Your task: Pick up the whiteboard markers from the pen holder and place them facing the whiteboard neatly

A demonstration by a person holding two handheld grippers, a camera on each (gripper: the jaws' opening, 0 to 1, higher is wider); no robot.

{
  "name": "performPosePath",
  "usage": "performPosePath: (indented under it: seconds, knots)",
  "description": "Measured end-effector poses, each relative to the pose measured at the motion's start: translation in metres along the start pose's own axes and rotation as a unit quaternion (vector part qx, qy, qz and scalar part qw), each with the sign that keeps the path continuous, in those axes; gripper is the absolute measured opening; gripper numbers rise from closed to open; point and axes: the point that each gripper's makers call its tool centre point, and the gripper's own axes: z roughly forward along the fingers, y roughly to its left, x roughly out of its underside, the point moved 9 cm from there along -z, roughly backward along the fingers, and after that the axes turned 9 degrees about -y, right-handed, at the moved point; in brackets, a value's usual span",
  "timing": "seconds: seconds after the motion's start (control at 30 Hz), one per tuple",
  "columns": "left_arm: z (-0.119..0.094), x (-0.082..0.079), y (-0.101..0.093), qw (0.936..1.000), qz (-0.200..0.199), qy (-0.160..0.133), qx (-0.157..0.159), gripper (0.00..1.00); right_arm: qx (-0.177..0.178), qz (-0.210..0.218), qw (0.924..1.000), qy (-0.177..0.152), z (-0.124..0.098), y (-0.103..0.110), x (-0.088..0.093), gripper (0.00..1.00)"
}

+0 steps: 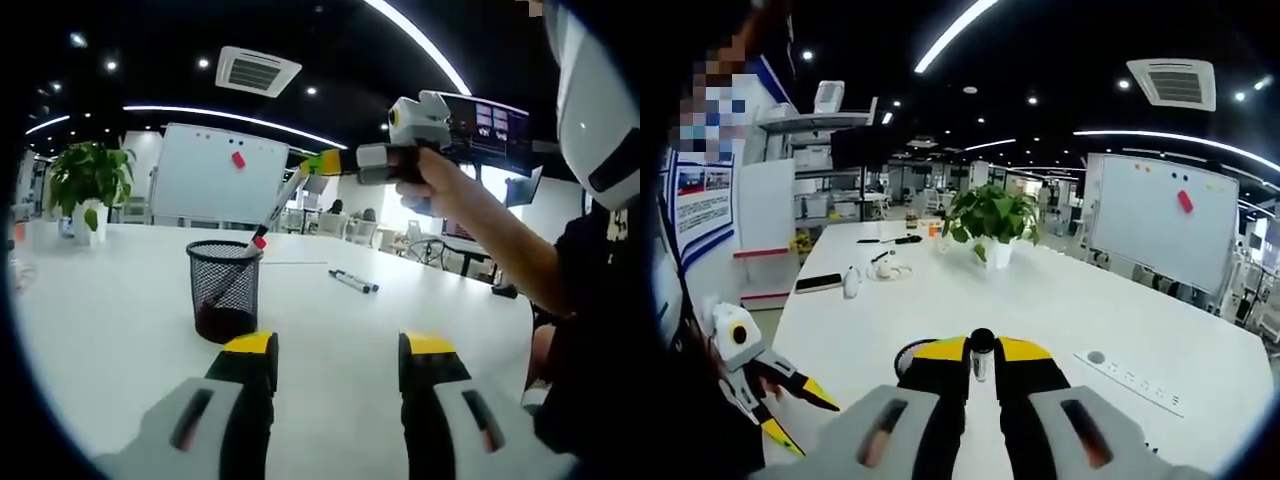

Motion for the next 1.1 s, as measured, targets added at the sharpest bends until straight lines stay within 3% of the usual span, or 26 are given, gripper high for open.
performPosePath:
  seconds: [0.53,1.1]
  knots:
    - [0.002,0.000,0.000,1.0000,0.003,0.006,0.003,0.50,0.020,0.010,0.9995,-0.021,-0.011,-0.010,-0.009,0.13]
    - [0.006,-0.001,0.002,0.9998,0.003,0.013,0.012,0.50,0.046,0.011,0.9988,-0.013,-0.014,-0.018,0.004,0.13]
